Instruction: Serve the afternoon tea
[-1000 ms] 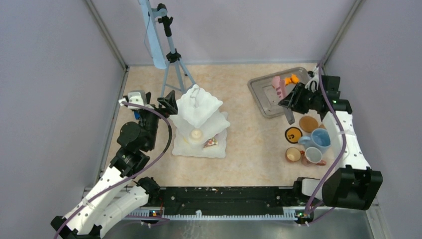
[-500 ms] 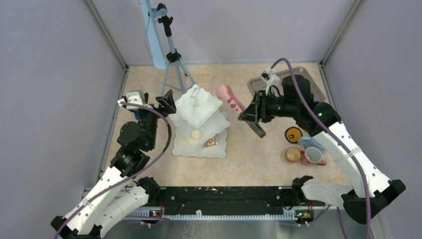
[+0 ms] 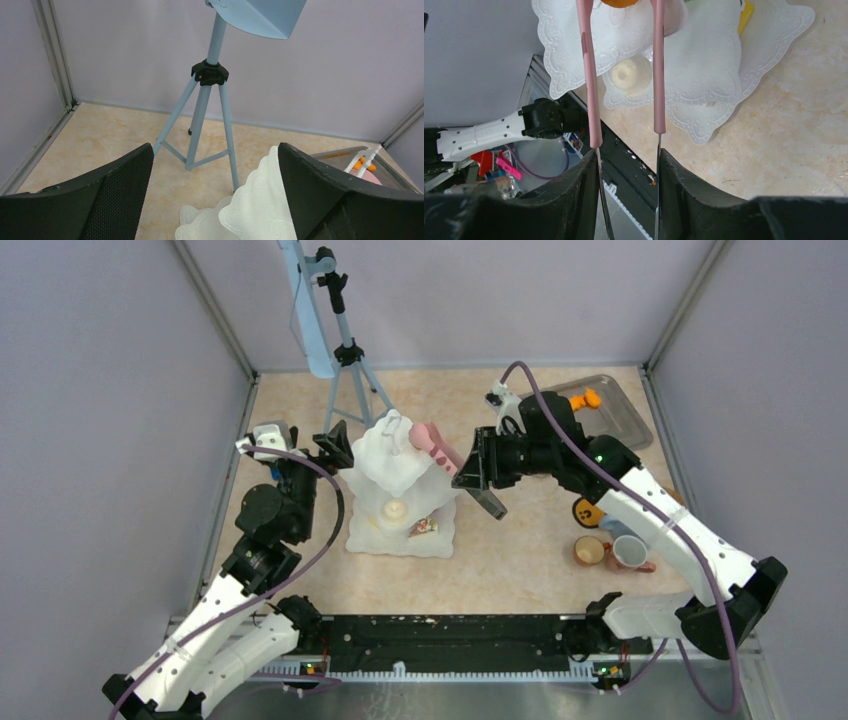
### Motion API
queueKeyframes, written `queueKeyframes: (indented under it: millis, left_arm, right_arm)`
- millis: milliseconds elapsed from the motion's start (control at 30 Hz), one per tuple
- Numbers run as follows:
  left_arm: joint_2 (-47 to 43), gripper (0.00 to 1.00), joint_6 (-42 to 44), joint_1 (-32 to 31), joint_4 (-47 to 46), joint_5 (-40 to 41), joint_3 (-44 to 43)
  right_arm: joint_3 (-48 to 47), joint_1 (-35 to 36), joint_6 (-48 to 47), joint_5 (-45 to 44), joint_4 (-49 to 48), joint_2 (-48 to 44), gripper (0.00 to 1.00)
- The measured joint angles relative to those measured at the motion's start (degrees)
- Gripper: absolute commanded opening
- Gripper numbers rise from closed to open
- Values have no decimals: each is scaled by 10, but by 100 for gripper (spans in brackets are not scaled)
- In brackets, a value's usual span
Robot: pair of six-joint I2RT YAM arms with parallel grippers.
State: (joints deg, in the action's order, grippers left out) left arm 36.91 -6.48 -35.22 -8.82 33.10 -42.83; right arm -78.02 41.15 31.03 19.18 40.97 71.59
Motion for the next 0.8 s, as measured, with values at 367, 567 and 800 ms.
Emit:
queueKeyframes:
  millis: [367,567,800]
  left_arm:
    - [0,99,1,1,0,0,0]
    - [0,99,2,1,0,0,0]
    - [0,99,2,1,0,-1,0]
  right_arm:
    - [-1,1,-6,-17,-12,10,42]
    - [-1,1,-10,-17,-20,10,47]
    - [-1,1,-10,-14,-26,10,51]
